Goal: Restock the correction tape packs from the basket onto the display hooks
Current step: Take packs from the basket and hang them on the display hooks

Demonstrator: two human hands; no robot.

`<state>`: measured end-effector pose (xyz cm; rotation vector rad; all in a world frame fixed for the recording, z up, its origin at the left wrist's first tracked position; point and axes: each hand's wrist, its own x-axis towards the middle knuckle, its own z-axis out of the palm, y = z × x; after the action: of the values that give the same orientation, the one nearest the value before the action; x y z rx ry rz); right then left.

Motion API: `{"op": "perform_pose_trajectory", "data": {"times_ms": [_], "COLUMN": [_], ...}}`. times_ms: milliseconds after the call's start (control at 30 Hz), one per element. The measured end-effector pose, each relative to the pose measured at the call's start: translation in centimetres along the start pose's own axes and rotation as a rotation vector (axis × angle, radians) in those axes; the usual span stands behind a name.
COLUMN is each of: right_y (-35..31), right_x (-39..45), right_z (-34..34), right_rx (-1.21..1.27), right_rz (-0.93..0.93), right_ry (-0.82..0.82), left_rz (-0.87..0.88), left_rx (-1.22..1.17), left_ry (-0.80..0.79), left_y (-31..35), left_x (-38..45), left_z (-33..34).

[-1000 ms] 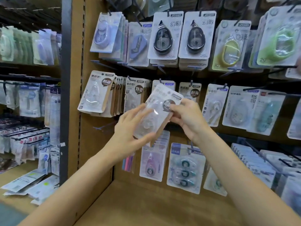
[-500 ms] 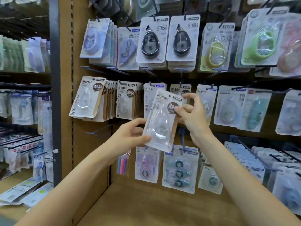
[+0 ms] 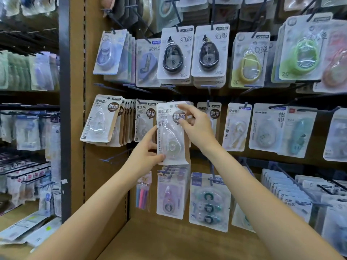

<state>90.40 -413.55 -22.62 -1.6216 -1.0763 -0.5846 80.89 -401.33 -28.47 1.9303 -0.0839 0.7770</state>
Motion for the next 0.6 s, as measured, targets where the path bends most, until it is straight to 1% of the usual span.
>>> {"op": "perform_pose_trajectory", "data": {"times_ms": [200, 300, 433, 500, 600], "right_y": [1.0, 1.1, 1.0, 0.8, 0.1], "right_x": [-0.4, -0.4, 0.0, 0.4, 1.7], "right_z": [1.0, 1.5, 3.0, 4.4, 7.6], "right_rx": [0.148, 0.211, 0.188, 0.181, 0.145], "right_rz": [0.068, 0.114, 0.127, 0.111, 0.086], "right_ry": [-0.201, -0.251, -0.262, -0.242, -0.23], "left_rz": [0.019, 0.045, 0.063, 0.114, 0.231], "left_rx": [0.05, 0.076, 0.104, 0.125, 0.245], "left_ry": [0.053, 0.06, 0.086, 0.167, 0.367], "left_y": [-1.8, -2.6, -3.8, -4.3, -4.8], "left_x": [0.1, 0.2, 0.1, -0.1, -0.6], "left_z": [-1.2, -1.7, -2.8, -3.6, -5.7]}}
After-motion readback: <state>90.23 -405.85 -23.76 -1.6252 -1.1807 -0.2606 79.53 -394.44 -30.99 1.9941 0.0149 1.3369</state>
